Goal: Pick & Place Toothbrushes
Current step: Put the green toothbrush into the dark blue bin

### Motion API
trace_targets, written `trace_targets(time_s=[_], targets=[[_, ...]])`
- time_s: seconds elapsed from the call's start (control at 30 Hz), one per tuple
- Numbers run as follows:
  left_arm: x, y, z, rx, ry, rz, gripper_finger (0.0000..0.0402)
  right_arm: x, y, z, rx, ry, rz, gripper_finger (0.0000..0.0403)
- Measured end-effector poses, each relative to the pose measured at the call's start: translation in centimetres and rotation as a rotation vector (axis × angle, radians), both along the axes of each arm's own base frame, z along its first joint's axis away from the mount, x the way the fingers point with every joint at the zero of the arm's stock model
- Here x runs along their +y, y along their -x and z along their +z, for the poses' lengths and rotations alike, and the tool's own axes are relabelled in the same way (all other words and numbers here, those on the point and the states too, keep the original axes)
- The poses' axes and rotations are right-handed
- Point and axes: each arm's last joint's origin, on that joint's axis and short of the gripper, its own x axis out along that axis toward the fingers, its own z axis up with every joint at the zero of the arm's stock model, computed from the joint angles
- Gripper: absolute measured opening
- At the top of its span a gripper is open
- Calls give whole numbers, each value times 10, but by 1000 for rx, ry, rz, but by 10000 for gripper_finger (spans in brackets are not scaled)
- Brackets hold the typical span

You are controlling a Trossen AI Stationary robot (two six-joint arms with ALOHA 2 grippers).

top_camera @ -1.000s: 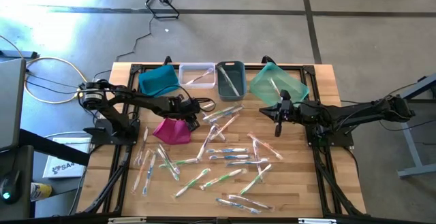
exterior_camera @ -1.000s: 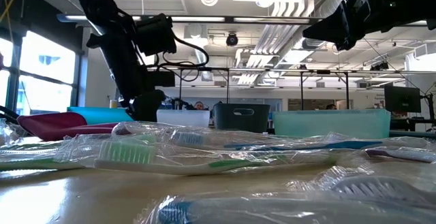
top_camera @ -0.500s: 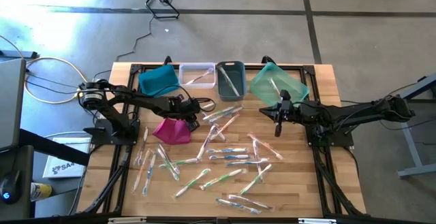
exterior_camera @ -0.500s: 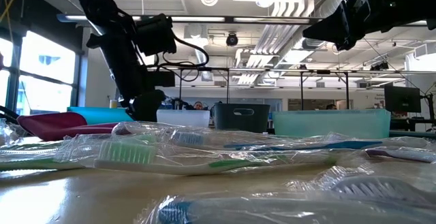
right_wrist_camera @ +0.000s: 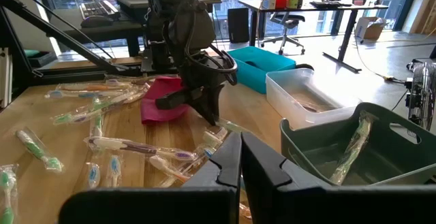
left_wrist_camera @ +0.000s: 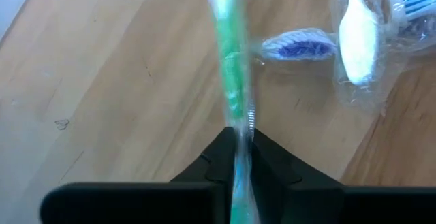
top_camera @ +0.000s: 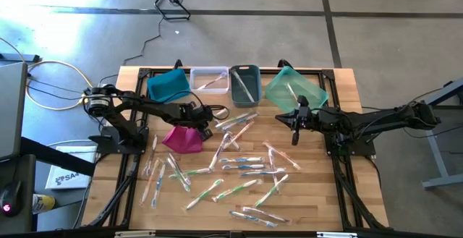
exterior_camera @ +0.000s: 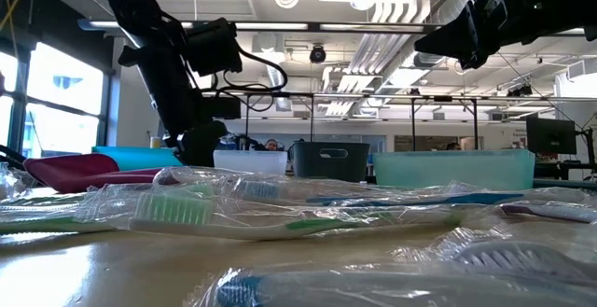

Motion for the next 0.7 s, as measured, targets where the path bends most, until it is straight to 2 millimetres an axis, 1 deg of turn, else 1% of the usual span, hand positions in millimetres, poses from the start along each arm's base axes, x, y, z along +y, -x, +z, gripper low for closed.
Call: trace_targets(time_s=[0.2,0.37,0.7], targets=[[1,0,0,-4,-16,8,6,0,0,0,0,0,0,4],[2,-3,1,-32,-37,5,2,0,0,0,0,0,0,4],[2,-3,3,-24,-71,-12,0,0,0,0,0,0,0,4]])
